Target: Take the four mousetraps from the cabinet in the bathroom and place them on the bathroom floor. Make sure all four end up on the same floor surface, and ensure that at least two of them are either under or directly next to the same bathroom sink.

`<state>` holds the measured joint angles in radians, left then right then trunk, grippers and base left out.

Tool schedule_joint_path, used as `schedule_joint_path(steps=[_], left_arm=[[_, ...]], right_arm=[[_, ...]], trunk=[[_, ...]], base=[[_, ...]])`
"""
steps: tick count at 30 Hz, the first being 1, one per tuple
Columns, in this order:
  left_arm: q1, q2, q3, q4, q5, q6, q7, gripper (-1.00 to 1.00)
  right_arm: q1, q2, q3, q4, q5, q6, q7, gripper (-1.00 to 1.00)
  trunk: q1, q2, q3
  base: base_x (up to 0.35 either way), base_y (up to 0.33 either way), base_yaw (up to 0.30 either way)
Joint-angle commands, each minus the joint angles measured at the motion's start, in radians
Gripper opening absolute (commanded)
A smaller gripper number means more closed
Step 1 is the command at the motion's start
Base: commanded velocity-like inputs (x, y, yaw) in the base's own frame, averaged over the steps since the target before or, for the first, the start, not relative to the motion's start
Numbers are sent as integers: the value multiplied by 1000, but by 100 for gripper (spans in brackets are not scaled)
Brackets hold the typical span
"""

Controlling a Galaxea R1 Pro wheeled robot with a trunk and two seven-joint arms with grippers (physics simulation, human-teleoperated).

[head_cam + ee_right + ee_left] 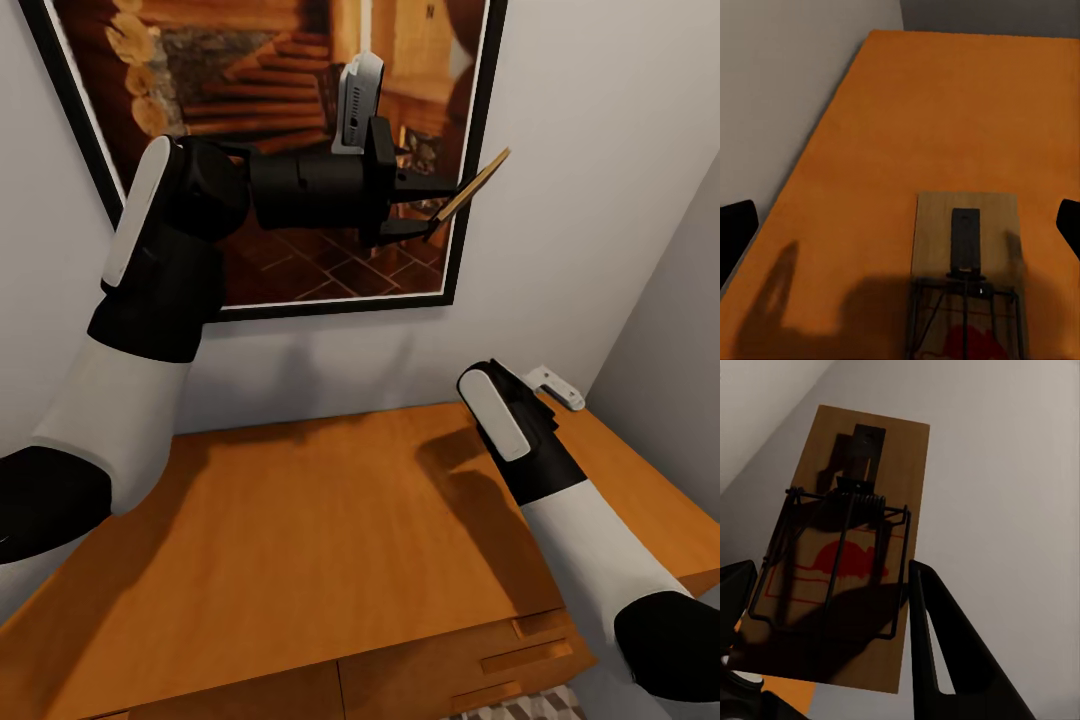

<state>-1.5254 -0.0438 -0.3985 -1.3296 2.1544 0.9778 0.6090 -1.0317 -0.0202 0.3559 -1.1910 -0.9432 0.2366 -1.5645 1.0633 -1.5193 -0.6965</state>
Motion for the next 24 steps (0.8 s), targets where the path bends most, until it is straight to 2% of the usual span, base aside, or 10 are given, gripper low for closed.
schedule_joint_path(steps=[1,8,24], left_arm=[[-1,0,1,-2,8,2,9,-100],[-1,-1,1,-7,9,1,9,-100],[-1,-1,3,-7,9,1,8,-100]], right_arm=[[0,-1,2,3,-6,10,-6,100],[6,-1,1,50,-5,-37,-6,100],[8,3,1,119,-5,-70,-6,100]], trunk=[[0,-1,-1],[0,-1,-1],[0,-1,-1]], base=[[0,0,0],[0,0,0],[0,0,0]])
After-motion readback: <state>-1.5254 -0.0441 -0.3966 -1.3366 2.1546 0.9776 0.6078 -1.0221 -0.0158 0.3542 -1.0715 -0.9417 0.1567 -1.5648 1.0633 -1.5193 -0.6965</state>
